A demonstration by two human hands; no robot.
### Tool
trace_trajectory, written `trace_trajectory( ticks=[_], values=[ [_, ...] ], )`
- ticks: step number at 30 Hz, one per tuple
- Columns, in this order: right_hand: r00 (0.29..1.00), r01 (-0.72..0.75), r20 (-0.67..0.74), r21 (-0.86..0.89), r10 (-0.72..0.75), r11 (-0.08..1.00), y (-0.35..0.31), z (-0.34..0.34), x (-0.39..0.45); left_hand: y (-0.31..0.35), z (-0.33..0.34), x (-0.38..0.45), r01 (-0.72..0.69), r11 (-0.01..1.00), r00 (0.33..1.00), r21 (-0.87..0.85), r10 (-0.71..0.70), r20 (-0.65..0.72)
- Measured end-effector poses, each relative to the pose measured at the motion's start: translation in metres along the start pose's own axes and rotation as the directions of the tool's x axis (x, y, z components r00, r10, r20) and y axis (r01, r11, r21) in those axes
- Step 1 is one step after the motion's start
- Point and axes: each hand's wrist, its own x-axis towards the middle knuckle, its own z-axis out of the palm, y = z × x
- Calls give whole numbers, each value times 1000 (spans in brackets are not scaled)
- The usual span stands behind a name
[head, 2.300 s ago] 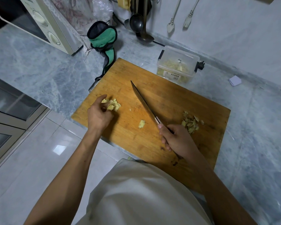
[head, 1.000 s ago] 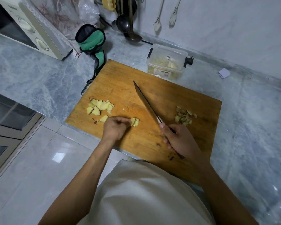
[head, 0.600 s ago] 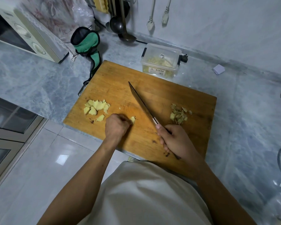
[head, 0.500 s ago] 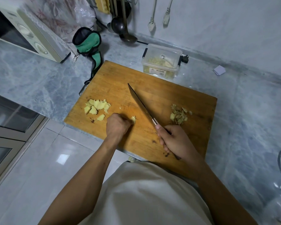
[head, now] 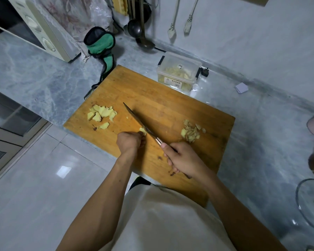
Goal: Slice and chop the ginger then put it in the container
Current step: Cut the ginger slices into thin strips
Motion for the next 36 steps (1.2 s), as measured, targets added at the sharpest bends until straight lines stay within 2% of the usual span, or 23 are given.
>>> trace_trajectory(
  ticks=[3, 6, 8, 10, 11, 12, 15, 18, 20, 23, 32, 36],
  values=[
    [996, -53, 74, -21, 54, 998, -2, -13, 3, -4, 4, -5, -65, 996, 997, 59, 67, -28],
    [971, -161, 183, 16, 155, 987, -11, -26, 10, -10, 0, -10, -269, 939, 958, 214, 283, -38],
    [962, -199, 194, 19, 192, 980, -13, -28, 12, -17, -5, -12, -487, 810, 860, 328, 509, 19],
    [970, -209, 131, 9, 206, 978, -12, -25, 13, -27, -10, -9, -677, 565, 694, 472, 703, 154],
    [974, -207, 95, 1, 206, 978, -11, -23, 12, -32, -12, -7, -721, 454, 631, 524, 742, 225],
    [977, -203, 68, -7, 203, 979, -10, -21, 12, -36, -13, -3, -745, 374, 590, 553, 756, 284],
    [983, -178, 39, -27, 179, 984, -9, -16, 11, -37, -19, -4, -769, 257, 537, 585, 756, 375],
    [988, -153, 25, -64, 155, 986, -9, -12, 11, -37, -23, -2, -829, 52, 367, 558, 802, 471],
    [991, -131, 17, -106, 134, 986, -7, -10, 11, -37, -26, 4, -847, -47, 284, 529, 801, 526],
    [994, -102, 14, -154, 106, 983, -7, -8, 11, -33, -32, 13, -854, -84, 276, 513, 764, 584],
    [997, -40, 49, -274, 55, 961, -11, -14, 16, -41, -29, 23, -877, 10, 298, 481, 796, 527],
    [1000, 1, 8, -305, 1, 952, -10, -16, 16, -43, -24, 24, -865, 58, 328, 499, 818, 472]
  ],
)
